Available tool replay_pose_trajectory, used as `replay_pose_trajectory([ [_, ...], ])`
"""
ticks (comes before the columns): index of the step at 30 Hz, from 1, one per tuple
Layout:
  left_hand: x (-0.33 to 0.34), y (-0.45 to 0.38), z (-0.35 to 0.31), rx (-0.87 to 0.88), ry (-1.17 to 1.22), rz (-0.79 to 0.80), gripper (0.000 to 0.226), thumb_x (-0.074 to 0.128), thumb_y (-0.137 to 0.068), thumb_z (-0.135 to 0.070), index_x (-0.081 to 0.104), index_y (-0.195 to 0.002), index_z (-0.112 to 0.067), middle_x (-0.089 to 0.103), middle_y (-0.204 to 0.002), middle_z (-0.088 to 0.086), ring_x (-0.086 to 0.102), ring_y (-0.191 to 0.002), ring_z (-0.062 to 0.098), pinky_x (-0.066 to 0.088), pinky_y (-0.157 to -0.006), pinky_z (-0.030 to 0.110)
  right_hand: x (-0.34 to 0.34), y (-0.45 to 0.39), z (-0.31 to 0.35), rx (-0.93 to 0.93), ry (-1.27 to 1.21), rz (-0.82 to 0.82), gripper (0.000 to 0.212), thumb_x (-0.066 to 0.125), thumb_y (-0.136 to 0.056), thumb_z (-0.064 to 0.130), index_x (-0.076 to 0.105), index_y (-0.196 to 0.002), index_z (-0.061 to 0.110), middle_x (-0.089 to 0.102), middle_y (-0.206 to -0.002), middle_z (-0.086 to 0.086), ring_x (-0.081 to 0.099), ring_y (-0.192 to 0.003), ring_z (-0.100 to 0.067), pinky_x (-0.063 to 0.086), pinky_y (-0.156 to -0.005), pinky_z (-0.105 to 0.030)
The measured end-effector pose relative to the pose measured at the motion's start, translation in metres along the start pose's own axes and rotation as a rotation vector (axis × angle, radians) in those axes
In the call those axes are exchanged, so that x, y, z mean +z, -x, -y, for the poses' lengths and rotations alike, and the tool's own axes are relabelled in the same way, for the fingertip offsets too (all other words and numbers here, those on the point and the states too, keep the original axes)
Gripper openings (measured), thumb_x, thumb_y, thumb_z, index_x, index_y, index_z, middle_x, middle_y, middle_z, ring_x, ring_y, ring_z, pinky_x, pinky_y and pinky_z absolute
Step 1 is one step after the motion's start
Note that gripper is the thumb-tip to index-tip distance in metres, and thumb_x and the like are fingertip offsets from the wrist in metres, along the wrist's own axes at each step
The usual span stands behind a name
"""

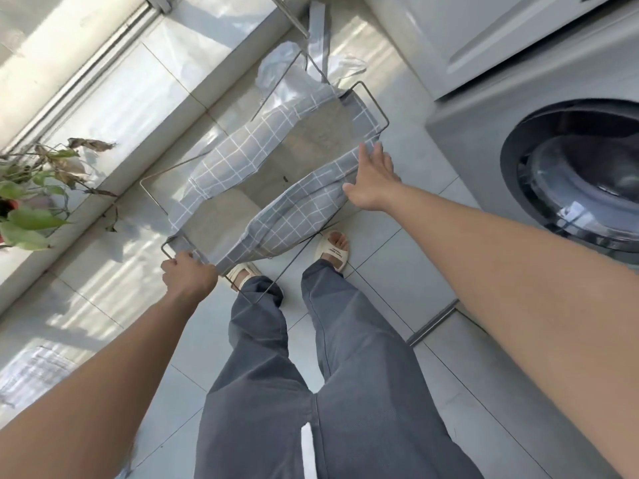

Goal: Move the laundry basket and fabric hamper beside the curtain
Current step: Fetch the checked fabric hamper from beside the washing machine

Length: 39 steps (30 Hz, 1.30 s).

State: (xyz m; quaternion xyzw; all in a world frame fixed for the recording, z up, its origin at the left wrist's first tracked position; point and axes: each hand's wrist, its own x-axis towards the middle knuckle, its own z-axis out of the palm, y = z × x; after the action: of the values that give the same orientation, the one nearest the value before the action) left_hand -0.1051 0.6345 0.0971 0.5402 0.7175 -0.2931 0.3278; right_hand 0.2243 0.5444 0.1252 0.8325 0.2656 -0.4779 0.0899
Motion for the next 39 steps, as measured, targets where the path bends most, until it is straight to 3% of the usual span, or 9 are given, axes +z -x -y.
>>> replay_pose_trajectory([
  [4, 0.006, -0.007, 0.001, -0.027, 0.06, 0.017, 0.054, 0.056, -0.089, -0.015, 0.038, -0.138, -0.003, 0.032, -0.143, 0.02, 0.04, -0.127, 0.042, 0.041, -0.099, 0.046, -0.022, -0.02, 0.0, 0.047, -0.03, -0.04, 0.088, 0.052, -0.097, 0.027, -0.011, -0.157, 0.014, -0.027, -0.162, -0.011, -0.016, -0.151, -0.03, 0.008, -0.122, -0.049],
  [11, 0.01, -0.006, 0.01, -0.091, 0.159, -0.056, 0.061, 0.056, -0.09, -0.031, 0.037, -0.143, -0.006, 0.025, -0.147, 0.015, 0.037, -0.131, 0.038, 0.039, -0.107, 0.046, -0.044, -0.051, 0.023, 0.025, -0.056, -0.099, 0.081, 0.053, -0.096, 0.03, 0.004, -0.158, 0.016, -0.023, -0.162, -0.014, -0.015, -0.15, -0.033, 0.011, -0.121, -0.048],
  [15, 0.009, -0.013, 0.018, -0.102, 0.281, -0.012, 0.067, 0.058, -0.09, -0.022, 0.03, -0.149, -0.007, 0.036, -0.146, 0.013, 0.047, -0.124, 0.035, 0.044, -0.088, 0.038, -0.048, -0.064, 0.03, 0.048, -0.027, -0.113, 0.071, 0.054, -0.093, 0.031, 0.02, -0.154, 0.015, -0.018, -0.163, -0.015, -0.01, -0.151, -0.034, 0.01, -0.121, -0.051],
  [21, -0.006, -0.032, 0.023, -0.189, 0.536, -0.014, 0.064, 0.056, -0.086, -0.013, 0.027, -0.143, -0.011, 0.051, -0.11, 0.006, 0.051, -0.092, 0.024, 0.038, -0.062, 0.029, -0.04, -0.068, 0.028, 0.059, -0.009, -0.099, 0.073, 0.057, -0.092, 0.039, 0.025, -0.154, 0.016, -0.017, -0.163, -0.015, -0.009, -0.151, -0.035, 0.014, -0.121, -0.051],
  [25, -0.01, -0.039, 0.019, -0.222, 0.643, 0.008, 0.078, 0.063, -0.084, -0.012, 0.024, -0.152, -0.011, 0.054, -0.104, 0.005, 0.053, -0.091, 0.025, 0.043, -0.081, 0.036, -0.032, -0.064, 0.023, 0.034, -0.009, -0.122, 0.067, 0.063, -0.088, 0.048, 0.043, -0.143, 0.016, -0.015, -0.163, -0.014, -0.009, -0.15, -0.034, 0.022, -0.117, -0.052],
  [28, -0.01, -0.04, 0.015, -0.232, 0.73, 0.04, 0.068, 0.064, -0.086, -0.004, 0.035, -0.147, -0.005, 0.049, -0.094, 0.001, 0.051, -0.079, 0.018, 0.05, -0.093, 0.039, -0.035, -0.063, 0.024, 0.037, -0.008, -0.175, 0.064, 0.065, -0.082, 0.052, 0.054, -0.133, 0.016, 0.001, -0.162, -0.013, 0.007, -0.148, -0.033, 0.023, -0.117, -0.048],
  [31, -0.009, -0.041, 0.02, -0.237, 0.76, 0.047, 0.067, 0.066, -0.085, -0.004, 0.039, -0.145, -0.005, 0.053, -0.114, 0.009, 0.053, -0.101, 0.023, 0.047, -0.104, 0.042, -0.04, -0.063, 0.026, 0.061, -0.013, -0.202, 0.06, 0.065, -0.078, 0.054, 0.061, -0.125, 0.016, 0.017, -0.157, -0.014, 0.018, -0.144, -0.032, 0.014, -0.119, -0.043],
  [35, -0.009, -0.042, 0.031, -0.211, 0.752, 0.057, 0.058, 0.067, -0.085, -0.005, 0.046, -0.139, -0.004, 0.056, -0.132, 0.017, 0.057, -0.11, 0.025, 0.047, -0.104, 0.041, -0.038, -0.058, 0.019, 0.059, -0.053, -0.196, 0.055, 0.067, -0.076, 0.05, 0.062, -0.121, 0.019, 0.017, -0.155, -0.011, 0.032, -0.138, -0.031, 0.021, -0.117, -0.044],
  [39, -0.012, -0.041, 0.036, -0.221, 0.824, 0.084, 0.051, 0.063, -0.088, -0.001, 0.048, -0.137, -0.001, 0.06, -0.119, 0.019, 0.06, -0.104, 0.023, 0.05, -0.1, 0.036, -0.032, -0.052, 0.018, 0.063, -0.118, -0.26, 0.047, 0.067, -0.075, 0.045, 0.06, -0.116, 0.023, 0.03, -0.146, -0.007, 0.04, -0.13, -0.027, 0.028, -0.108, -0.041],
])
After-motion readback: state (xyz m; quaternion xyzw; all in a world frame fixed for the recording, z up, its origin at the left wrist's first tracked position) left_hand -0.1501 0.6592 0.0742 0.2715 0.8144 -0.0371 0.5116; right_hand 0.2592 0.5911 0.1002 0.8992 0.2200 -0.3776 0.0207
